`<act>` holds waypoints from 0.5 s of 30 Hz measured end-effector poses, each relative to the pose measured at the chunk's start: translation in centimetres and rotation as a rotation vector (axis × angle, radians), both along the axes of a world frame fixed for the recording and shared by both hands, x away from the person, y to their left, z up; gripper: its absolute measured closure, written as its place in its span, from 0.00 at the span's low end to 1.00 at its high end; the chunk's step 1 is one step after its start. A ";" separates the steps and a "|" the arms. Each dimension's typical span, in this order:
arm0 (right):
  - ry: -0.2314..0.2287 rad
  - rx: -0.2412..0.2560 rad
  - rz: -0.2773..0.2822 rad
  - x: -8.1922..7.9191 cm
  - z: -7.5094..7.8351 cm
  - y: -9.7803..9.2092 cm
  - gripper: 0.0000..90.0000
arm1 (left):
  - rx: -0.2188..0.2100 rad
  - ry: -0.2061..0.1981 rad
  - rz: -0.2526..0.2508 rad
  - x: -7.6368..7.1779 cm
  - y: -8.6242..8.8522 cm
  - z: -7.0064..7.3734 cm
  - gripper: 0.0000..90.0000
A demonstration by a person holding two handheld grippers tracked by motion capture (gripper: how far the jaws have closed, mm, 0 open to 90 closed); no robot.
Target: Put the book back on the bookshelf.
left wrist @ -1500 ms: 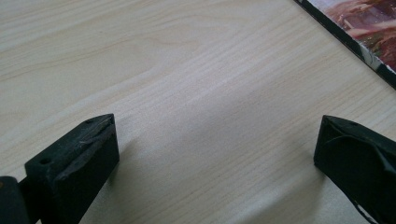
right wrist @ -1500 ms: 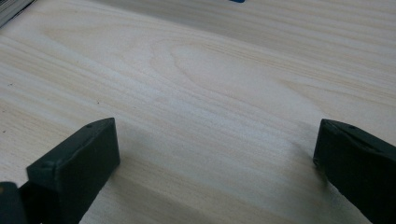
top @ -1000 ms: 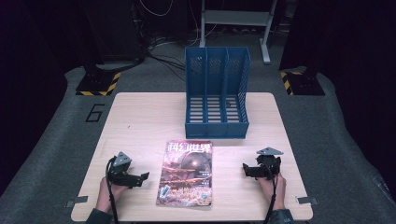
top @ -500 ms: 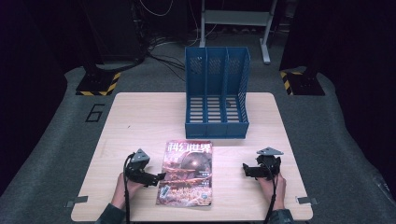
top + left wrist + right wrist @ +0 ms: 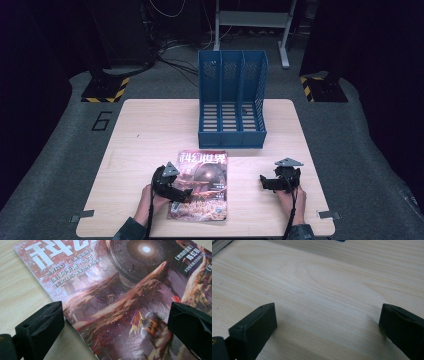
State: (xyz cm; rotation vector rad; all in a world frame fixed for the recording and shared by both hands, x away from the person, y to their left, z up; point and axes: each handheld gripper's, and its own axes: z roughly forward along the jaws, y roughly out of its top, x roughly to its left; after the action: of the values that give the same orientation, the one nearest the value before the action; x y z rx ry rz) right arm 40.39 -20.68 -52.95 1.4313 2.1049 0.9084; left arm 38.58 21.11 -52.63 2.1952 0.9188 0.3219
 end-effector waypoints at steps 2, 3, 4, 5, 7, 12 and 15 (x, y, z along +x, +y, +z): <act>0.004 0.004 -0.005 -0.1 0.0 0.1 0.02 | -0.005 -0.003 0.006 0.0 0.0 0.0 0.01; 0.004 0.004 -0.005 -0.1 0.0 0.1 0.02 | -0.005 -0.003 0.006 0.0 0.0 0.0 0.01; 0.004 0.004 -0.005 -0.1 0.0 0.1 0.02 | -0.008 0.001 0.010 -0.1 -0.1 -0.1 0.01; -0.004 0.001 0.001 0.0 0.0 0.0 0.02 | -0.012 -0.010 0.026 -0.2 -0.3 -0.2 0.00; 0.002 -0.004 0.019 -0.1 0.1 -0.2 0.03 | -0.011 -0.012 0.032 -0.4 -0.5 -0.2 0.00; 0.013 0.058 0.035 -0.5 0.5 -0.2 0.03 | -0.012 -0.013 0.046 -0.9 -1.5 -0.2 0.00; -0.010 0.114 0.069 -1.1 1.3 0.4 0.04 | -0.011 -0.017 0.055 -1.0 -2.4 -0.2 0.00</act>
State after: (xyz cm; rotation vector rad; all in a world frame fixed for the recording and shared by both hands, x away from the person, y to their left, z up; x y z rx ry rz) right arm 39.31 -20.26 -51.64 1.4132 2.1373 1.0752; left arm 37.54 18.74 -52.81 2.1565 0.9705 0.3603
